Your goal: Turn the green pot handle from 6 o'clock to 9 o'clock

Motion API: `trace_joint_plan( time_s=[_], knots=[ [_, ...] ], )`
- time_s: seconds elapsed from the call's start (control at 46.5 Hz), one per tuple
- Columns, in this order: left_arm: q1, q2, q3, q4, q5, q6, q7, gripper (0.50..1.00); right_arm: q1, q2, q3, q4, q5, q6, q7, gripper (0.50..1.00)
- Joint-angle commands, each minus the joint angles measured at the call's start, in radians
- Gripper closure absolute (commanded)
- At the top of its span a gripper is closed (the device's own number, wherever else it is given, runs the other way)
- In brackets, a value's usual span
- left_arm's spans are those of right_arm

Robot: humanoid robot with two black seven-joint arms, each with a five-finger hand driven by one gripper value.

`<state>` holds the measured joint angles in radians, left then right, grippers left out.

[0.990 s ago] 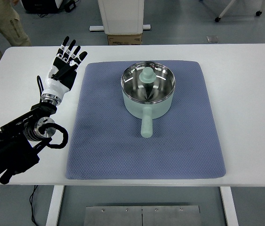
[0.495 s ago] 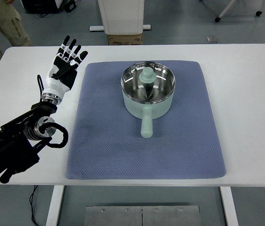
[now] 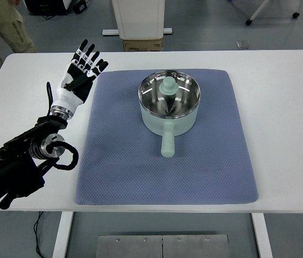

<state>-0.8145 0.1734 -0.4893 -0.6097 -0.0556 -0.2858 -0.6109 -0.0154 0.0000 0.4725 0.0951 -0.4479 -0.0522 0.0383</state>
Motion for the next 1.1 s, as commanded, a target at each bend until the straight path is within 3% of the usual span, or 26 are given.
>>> trace_joint_plan(
  time_s=[0.0, 0.301, 1.076],
  knots=[
    [0.0, 0.001, 0.0, -0.001, -0.001, -0.036, 0.0, 0.5, 0.0, 0.0, 0.0, 0.0, 0.0, 0.0, 0.0, 0.5],
    [-0.017, 0.043, -0.032, -0.094, 0.037, -0.061, 0.0, 0.5, 0.0, 0.0, 0.0, 0.0, 0.0, 0.0, 0.0, 0.5],
    [-0.054, 0.087, -0.172, -0.462, 0.494, -0.05, 0.0, 0.5, 0.0, 0.0, 0.0, 0.0, 0.0, 0.0, 0.0, 0.5]
  ],
)
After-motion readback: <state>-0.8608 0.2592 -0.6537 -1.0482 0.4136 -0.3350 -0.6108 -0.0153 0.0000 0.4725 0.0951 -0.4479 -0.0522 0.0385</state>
